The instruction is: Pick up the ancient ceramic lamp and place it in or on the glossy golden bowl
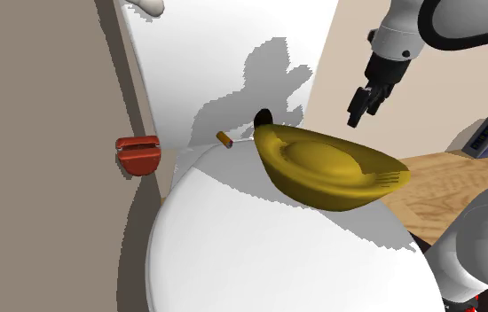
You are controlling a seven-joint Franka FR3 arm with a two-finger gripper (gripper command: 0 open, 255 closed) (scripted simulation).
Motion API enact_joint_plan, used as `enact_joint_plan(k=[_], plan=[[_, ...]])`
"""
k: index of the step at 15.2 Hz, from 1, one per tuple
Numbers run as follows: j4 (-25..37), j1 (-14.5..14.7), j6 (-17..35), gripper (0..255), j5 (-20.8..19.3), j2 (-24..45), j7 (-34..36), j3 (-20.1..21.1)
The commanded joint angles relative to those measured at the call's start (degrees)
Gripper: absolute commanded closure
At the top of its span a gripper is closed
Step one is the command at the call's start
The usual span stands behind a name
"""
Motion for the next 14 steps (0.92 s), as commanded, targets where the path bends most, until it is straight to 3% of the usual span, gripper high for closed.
enact_joint_plan(k=[1,8,14], plan=[[0.0,0.0,0.0,0,0.0,0.0,0.0,0.0],[10.2,-0.8,-4.4,0,1.5,9.4,18.2,13.4],[23.6,-2.9,-9.8,0,-0.7,22.2,34.4,24.7]])
